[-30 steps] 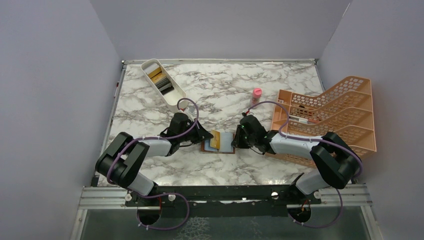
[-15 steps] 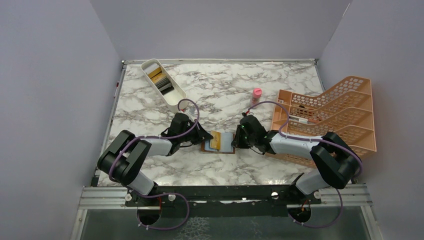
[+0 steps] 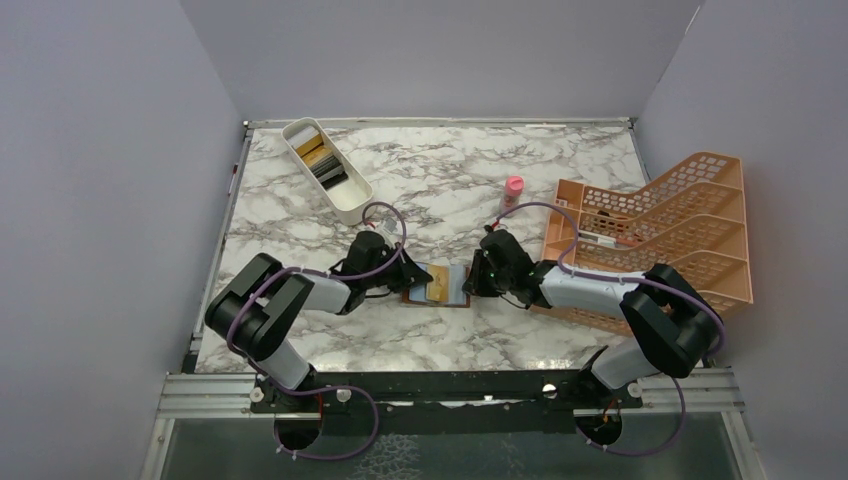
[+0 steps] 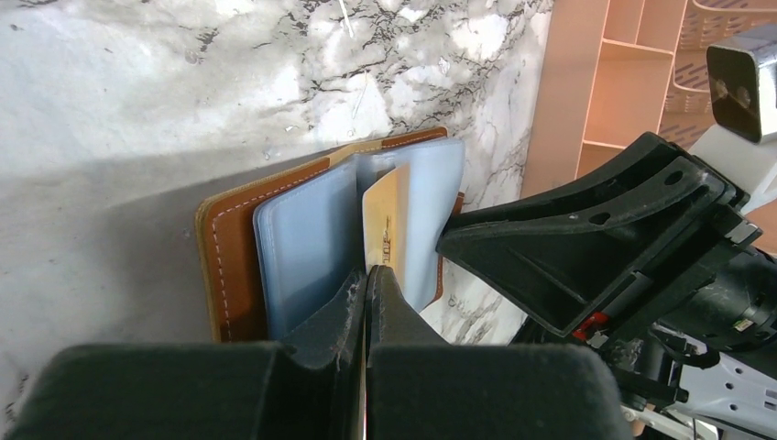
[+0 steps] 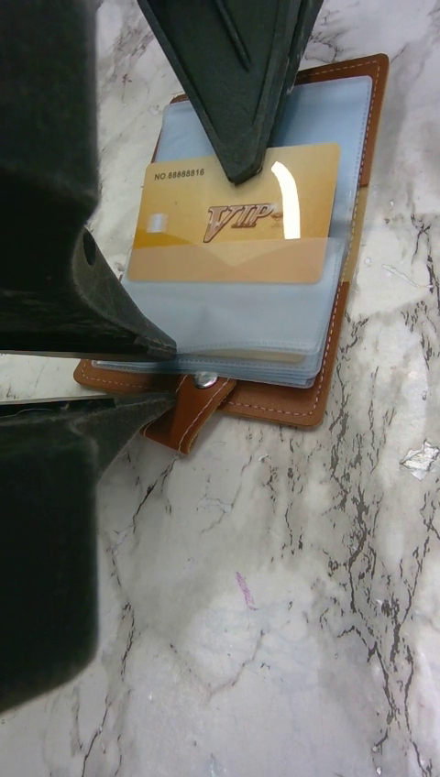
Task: Put the credit cards into the card holder
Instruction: Insert the credit card into the card holder.
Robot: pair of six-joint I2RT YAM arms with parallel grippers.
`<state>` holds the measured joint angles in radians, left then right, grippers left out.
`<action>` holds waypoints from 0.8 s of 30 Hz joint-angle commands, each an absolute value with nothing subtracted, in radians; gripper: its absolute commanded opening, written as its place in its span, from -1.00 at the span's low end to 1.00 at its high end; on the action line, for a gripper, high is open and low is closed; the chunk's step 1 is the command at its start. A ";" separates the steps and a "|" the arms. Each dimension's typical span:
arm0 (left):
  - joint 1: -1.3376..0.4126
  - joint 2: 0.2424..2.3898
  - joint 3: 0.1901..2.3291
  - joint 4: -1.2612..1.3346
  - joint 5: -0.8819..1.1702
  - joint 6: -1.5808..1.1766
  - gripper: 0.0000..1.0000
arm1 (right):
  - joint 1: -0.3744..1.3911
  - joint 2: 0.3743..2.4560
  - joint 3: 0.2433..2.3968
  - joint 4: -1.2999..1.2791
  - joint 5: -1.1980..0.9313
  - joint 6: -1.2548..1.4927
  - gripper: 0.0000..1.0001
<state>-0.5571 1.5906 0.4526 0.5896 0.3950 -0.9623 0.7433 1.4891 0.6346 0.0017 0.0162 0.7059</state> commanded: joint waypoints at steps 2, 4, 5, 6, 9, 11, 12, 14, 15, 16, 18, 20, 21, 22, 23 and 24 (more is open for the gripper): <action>-0.585 1.635 0.449 0.609 0.364 -0.975 -1.00 | 0.745 1.508 0.584 -0.046 -0.041 0.714 -0.55; -0.588 1.637 0.449 0.609 0.361 -0.973 -1.00 | 0.745 1.506 0.583 -0.046 -0.044 0.716 -0.55; -0.589 1.638 0.450 0.608 0.358 -0.972 -1.00 | 0.745 1.505 0.583 -0.046 -0.048 0.718 -0.55; -0.592 1.639 0.453 0.608 0.354 -0.973 -1.00 | 0.745 1.505 0.583 -0.046 -0.052 0.719 -0.55; -0.601 1.641 0.460 0.611 0.350 -0.966 -1.00 | 0.745 1.493 0.591 -0.056 -0.065 0.722 -0.55; -0.602 1.633 0.461 0.609 0.345 -0.965 -0.86 | 0.745 1.468 0.601 -0.080 -0.057 0.724 -0.55; -0.602 1.626 0.460 0.609 0.338 -0.964 -0.79 | 0.744 1.452 0.605 -0.090 -0.049 0.722 -0.54; -0.602 1.614 0.454 0.609 0.324 -0.963 -0.64 | 0.745 1.414 0.609 -0.109 -0.033 0.721 -0.53; -0.603 1.611 0.451 0.608 0.319 -0.964 -0.58 | 0.744 1.399 0.608 -0.115 -0.025 0.721 -0.52; -0.601 1.607 0.451 0.608 0.316 -0.964 -0.52 | 0.745 1.387 0.609 -0.120 -0.019 0.721 -0.51; -0.601 1.606 0.450 0.607 0.317 -0.963 -0.43 | 0.745 1.378 0.609 -0.127 -0.010 0.722 -0.50; -0.601 1.605 0.452 0.607 0.317 -0.961 -0.37 | 0.744 1.381 0.608 -0.126 -0.007 0.722 -0.49; -0.601 1.603 0.454 0.607 0.318 -0.957 -0.35 | 0.744 1.387 0.607 -0.126 -0.004 0.722 -0.49; -0.601 1.598 0.456 0.607 0.317 -0.953 -0.31 | 0.744 1.393 0.605 -0.125 -0.002 0.722 -0.49; -0.601 1.595 0.457 0.606 0.315 -0.951 -0.29 | 0.744 1.400 0.605 -0.121 0.000 0.722 -0.49; -0.602 1.592 0.459 0.607 0.313 -0.949 -0.27 | 0.744 1.404 0.603 -0.117 0.000 0.725 -0.50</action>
